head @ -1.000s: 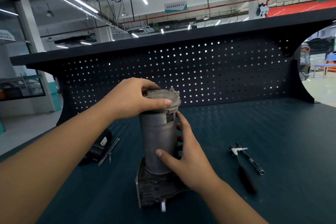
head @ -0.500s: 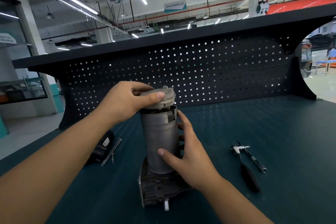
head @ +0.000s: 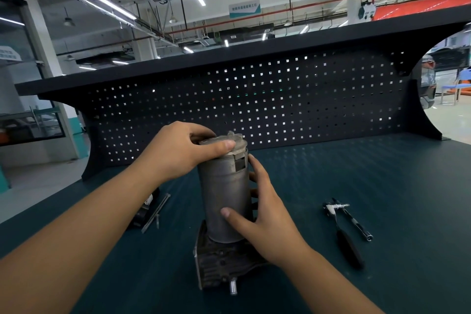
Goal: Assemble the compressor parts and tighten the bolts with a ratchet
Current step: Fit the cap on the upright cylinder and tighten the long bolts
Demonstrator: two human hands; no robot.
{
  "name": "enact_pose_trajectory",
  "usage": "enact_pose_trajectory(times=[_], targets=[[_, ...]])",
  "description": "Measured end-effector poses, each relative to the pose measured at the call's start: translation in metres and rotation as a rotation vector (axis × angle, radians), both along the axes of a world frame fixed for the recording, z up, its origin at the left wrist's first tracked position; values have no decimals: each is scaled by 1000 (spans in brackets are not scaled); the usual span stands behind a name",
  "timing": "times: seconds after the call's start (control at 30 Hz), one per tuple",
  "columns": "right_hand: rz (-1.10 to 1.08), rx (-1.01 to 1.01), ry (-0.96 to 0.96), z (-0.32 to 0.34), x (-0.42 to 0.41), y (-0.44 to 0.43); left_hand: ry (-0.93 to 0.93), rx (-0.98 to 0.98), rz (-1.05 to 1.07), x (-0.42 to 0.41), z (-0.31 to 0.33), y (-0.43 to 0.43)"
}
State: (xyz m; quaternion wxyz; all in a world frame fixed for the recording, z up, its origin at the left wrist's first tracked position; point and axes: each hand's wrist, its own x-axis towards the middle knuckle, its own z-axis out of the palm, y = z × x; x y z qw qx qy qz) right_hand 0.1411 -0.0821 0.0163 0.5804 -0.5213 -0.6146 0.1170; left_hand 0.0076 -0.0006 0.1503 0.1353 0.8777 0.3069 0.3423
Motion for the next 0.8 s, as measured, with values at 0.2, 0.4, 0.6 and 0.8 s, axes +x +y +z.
enact_pose_trajectory(times=[0.2,0.4,0.6,0.8], targets=[[2,-3,1,0,0,0,28,-17,-12,0,1,-4],[2,-3,3,1,0,0,81,-25,-38,0,3,-3],[-1,-3,7,1,-2,0,156,-43,-62,-1,8,-5],[8,-6,16,0,-1,0,468,155,-155,11,11,-16]])
